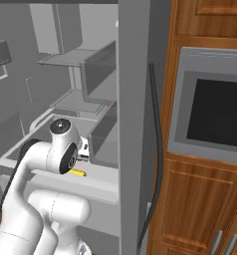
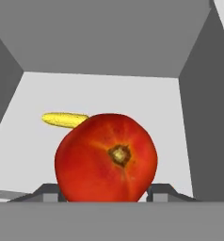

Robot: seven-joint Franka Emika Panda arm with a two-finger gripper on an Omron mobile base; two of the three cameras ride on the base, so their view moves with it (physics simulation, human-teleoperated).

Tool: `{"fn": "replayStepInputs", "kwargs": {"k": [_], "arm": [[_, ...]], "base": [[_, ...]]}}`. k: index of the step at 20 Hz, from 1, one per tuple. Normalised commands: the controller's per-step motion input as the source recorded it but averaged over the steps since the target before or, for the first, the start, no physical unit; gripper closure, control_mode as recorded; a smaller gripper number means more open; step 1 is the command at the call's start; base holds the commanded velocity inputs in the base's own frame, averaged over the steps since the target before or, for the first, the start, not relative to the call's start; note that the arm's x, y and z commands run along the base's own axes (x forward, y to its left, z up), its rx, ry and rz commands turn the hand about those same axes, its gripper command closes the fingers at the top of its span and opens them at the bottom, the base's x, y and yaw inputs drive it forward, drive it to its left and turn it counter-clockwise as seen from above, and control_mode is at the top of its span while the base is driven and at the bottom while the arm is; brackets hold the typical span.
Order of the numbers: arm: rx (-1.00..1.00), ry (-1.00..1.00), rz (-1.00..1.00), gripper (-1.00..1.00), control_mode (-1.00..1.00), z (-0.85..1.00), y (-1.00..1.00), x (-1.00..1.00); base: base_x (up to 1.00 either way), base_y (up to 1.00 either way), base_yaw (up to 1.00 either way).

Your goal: Place the tomato and corn inside the fridge drawer. Close the drawer after placing the vegetables.

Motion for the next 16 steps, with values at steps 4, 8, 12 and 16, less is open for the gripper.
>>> {"fn": "replayStepInputs", "kwargs": {"k": [4,8,12,16], "arm": [[0.04,0.00,0.00,1.00,-1.00,-0.47,0.02,0.91],[0.00,0.10,0.00,1.00,-1.00,-0.49,0.17,0.72],[0.00,0.23,-0.04,1.00,-1.00,-0.48,0.16,0.30],[-0.01,0.18,-0.06,1.00,-1.00,-0.41,0.03,0.03]], "base": [[0.00,0.00,0.00],[0.00,0.00,0.00],[0.00,0.00,0.00],[0.00,0.00,0.00]]}}
